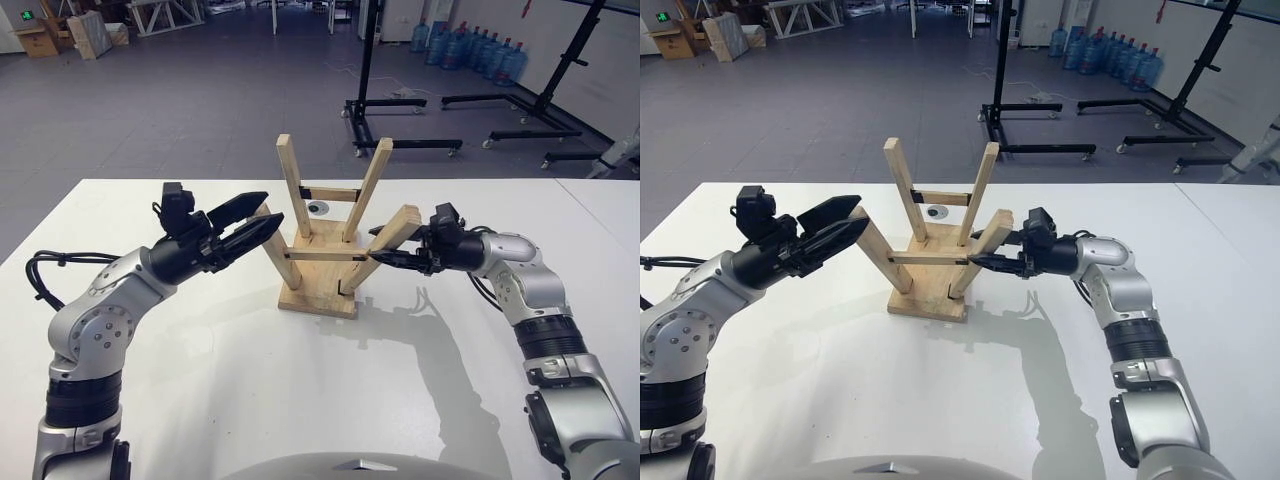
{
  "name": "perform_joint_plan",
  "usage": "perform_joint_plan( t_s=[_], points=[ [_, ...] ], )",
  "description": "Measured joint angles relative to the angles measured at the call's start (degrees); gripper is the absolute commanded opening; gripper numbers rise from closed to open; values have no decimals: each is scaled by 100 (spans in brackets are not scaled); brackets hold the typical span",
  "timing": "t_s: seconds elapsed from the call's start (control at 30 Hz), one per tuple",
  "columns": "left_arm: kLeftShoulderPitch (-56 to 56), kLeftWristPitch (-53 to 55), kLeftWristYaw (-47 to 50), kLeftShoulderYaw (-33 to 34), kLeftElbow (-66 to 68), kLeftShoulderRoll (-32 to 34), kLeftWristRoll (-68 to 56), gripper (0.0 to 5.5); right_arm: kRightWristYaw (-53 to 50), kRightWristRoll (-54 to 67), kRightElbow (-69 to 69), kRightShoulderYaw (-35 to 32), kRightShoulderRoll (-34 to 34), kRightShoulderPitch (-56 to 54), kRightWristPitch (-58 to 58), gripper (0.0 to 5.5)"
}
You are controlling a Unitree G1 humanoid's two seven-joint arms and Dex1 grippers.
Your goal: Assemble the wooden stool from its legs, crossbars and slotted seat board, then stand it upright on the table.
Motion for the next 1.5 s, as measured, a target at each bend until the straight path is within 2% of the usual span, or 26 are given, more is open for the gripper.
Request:
perform_joint_plan(
  t_s=[0.4, 0.63, 0.87, 1.0, 1.13, 1.3, 1.37, 1.5],
  points=[
    [-86, -352, -34, -369, 1, -128, 297, 360, -211, -228, -161, 188, 36, 40, -4, 204],
    [-302, -649, 395, -914, -88, -411, 1051, 360, -290, -279, -190, 188, 22, 112, 4, 204],
    [-696, -1123, 1294, -1581, 99, -692, 2543, 360, -503, -281, -319, 170, 29, 158, 89, 204],
    [-583, -1175, 1397, -1601, -82, -836, 2600, 360, -545, -277, -428, 170, 28, 189, 154, 204],
    [-282, -772, 1339, -1638, -215, -913, 2287, 360, -540, -209, -597, 217, 151, 190, 192, 204],
    [-922, -730, 1836, -1577, -449, -1145, 2475, 360, -587, -224, -622, 235, 218, 192, 243, 204],
    [-1086, -730, 2094, -1799, -266, -1322, 2830, 360, -628, -228, -634, 240, 258, 192, 252, 204],
    [-1301, -898, 2286, -2688, 354, -1331, 4100, 360, -678, -230, -643, 304, 315, 179, 247, 204]
  ],
)
